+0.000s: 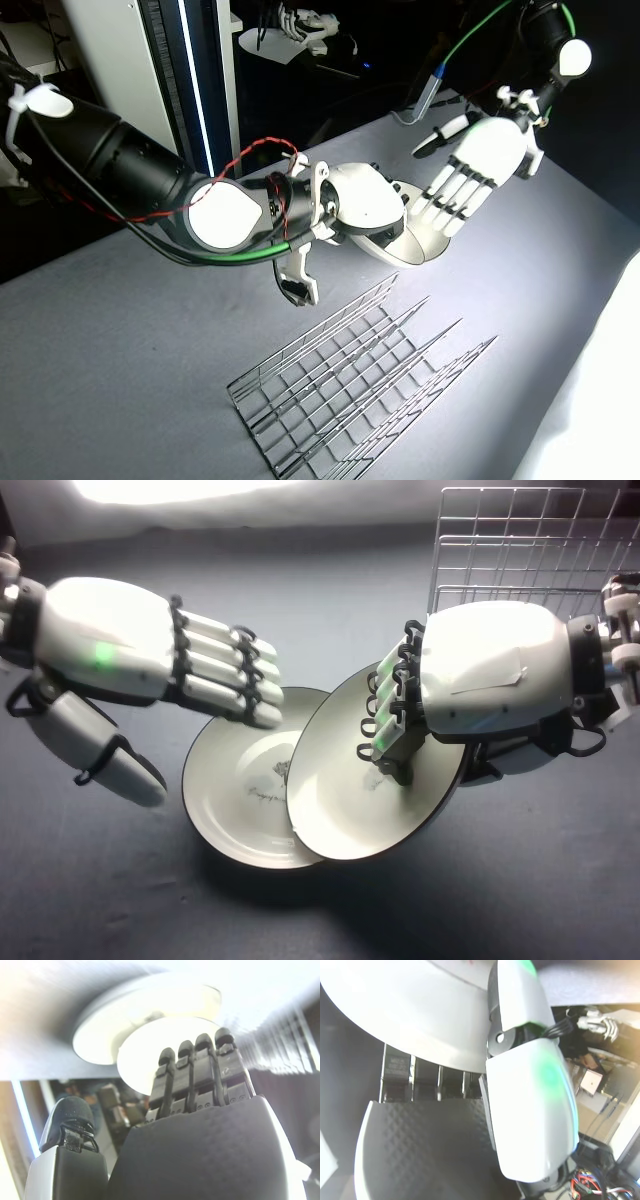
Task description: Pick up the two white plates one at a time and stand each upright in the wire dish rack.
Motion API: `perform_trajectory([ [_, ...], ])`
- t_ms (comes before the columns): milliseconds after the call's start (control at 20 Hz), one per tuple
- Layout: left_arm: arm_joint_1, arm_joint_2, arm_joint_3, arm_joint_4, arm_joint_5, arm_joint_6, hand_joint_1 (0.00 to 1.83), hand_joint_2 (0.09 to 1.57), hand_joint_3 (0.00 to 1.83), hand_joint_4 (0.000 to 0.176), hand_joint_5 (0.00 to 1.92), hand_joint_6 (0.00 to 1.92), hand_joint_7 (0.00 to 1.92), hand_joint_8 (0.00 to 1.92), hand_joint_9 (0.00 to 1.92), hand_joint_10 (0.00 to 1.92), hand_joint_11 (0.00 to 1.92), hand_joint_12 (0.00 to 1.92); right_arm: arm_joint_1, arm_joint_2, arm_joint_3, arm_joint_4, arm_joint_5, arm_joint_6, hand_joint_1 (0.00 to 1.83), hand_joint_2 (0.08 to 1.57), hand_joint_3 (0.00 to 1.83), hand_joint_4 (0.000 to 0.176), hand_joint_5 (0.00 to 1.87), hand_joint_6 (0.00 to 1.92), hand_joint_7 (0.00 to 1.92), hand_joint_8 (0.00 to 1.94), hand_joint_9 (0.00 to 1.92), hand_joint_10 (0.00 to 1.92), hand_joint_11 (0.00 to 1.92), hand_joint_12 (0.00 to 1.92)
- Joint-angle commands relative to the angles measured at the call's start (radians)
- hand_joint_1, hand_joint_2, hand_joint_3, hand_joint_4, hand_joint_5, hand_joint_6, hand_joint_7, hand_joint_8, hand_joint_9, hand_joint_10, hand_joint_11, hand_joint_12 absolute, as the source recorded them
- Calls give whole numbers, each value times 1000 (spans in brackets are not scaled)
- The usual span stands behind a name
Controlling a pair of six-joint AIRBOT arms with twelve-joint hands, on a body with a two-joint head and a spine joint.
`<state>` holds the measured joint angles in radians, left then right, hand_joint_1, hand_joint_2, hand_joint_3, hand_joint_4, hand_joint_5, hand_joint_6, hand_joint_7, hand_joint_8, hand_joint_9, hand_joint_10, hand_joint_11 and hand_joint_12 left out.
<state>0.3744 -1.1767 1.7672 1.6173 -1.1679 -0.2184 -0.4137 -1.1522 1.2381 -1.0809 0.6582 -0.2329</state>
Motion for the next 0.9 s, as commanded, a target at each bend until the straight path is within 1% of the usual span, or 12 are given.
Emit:
perform_trajectory([
  [0,-22,24,-4,-87,-37,-17,0,1198,3,0,97,4,68,3,41,5,2,1,13,13,-11,42,30,3,1383,1079,1,0,956,1050,1073,701,1023,1050,795,1246],
  [100,-43,57,-19,-87,-37,-26,0,1192,0,0,94,2,71,3,42,4,0,0,30,26,-34,51,31,4,1383,1081,2,0,961,1059,1067,711,1005,1060,765,1255],
  [150,-54,73,-24,-87,-37,-35,0,1197,3,0,104,6,76,5,47,6,1,0,41,35,-49,57,30,7,1384,1077,0,0,965,1038,1085,686,1017,1051,776,1254],
  [250,-69,102,-34,-87,-37,-57,0,1194,1,0,99,3,75,4,47,4,4,2,59,50,-76,86,29,8,1384,1079,1,0,963,1030,1076,711,1012,1062,747,1266],
  [300,-78,115,-38,-87,-36,-64,0,1192,0,0,92,0,66,0,38,0,0,0,67,62,-92,99,29,8,1386,1072,0,0,976,996,1106,676,1017,1057,742,1286],
  [400,-95,142,-48,-87,-33,-85,0,1196,2,0,95,1,70,2,40,1,0,0,85,79,-113,116,29,9,1387,1069,0,0,979,994,1149,608,997,1070,715,1295],
  [500,-112,161,-56,-87,-32,-102,0,1197,2,0,90,0,65,0,33,0,0,0,101,94,-131,130,31,9,1388,1064,0,0,992,972,1161,591,1009,1052,724,1292],
  [550,-138,188,-67,-87,-29,-110,0,1200,3,0,95,4,76,6,45,6,2,1,120,110,-151,156,32,10,1390,1063,1,0,979,938,1172,655,1001,1049,724,1323],
  [600,-142,192,-69,-87,-29,-111,0,1201,3,0,98,5,79,7,46,6,1,0,124,114,-154,162,32,10,1390,1067,2,0,961,944,1158,725,992,1049,721,1336],
  [700,-156,204,-70,-88,-28,-120,0,1201,3,0,87,0,65,1,36,1,0,0,135,129,-170,205,32,10,1390,1068,0,0,963,949,1152,691,1006,1065,723,1326],
  [800,-159,212,-66,-100,-28,-121,0,1202,3,0,86,0,64,1,36,1,0,0,147,144,-190,276,31,16,1389,1074,1,0,956,945,1131,697,998,1114,707,1338],
  [850,-162,214,-65,-100,-28,-126,0,1202,3,0,94,4,74,5,46,5,0,0,152,150,-199,306,29,17,1389,1072,0,0,957,920,1130,728,1006,1096,709,1338],
])
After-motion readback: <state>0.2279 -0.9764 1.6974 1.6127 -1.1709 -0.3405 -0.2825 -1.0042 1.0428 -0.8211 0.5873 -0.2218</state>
